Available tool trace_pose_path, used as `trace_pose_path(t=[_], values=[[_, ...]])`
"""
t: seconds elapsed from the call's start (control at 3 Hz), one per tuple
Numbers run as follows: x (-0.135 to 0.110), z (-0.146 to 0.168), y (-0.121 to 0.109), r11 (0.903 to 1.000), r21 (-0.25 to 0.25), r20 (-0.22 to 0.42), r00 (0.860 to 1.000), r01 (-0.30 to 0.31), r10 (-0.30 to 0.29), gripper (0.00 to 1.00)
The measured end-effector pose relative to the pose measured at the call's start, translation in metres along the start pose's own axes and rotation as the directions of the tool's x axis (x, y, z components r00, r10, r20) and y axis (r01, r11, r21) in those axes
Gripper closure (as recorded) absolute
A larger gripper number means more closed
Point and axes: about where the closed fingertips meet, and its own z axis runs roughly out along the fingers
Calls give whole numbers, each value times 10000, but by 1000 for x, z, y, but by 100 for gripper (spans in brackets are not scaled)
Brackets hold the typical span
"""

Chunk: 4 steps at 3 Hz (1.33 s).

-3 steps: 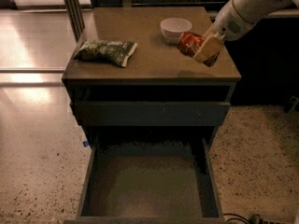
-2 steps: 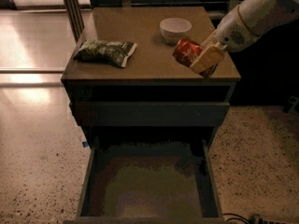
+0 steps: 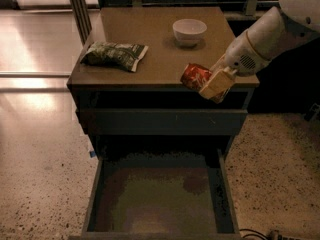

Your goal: Place coke can into middle drawer

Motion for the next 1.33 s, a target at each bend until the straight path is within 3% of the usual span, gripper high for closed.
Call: trace_pose_path(t=[0.33,0.67,1.0,1.33], values=[[5,-5,30,9985,200,512,9974,-510,500,100],[35,12,64,9938,458,744,9925,-1010,974,100],[61,57,86,9872,908,366,9911,-1309,1280,100],[108,122,116,9811,673,-413,9820,-1814,1844,100]])
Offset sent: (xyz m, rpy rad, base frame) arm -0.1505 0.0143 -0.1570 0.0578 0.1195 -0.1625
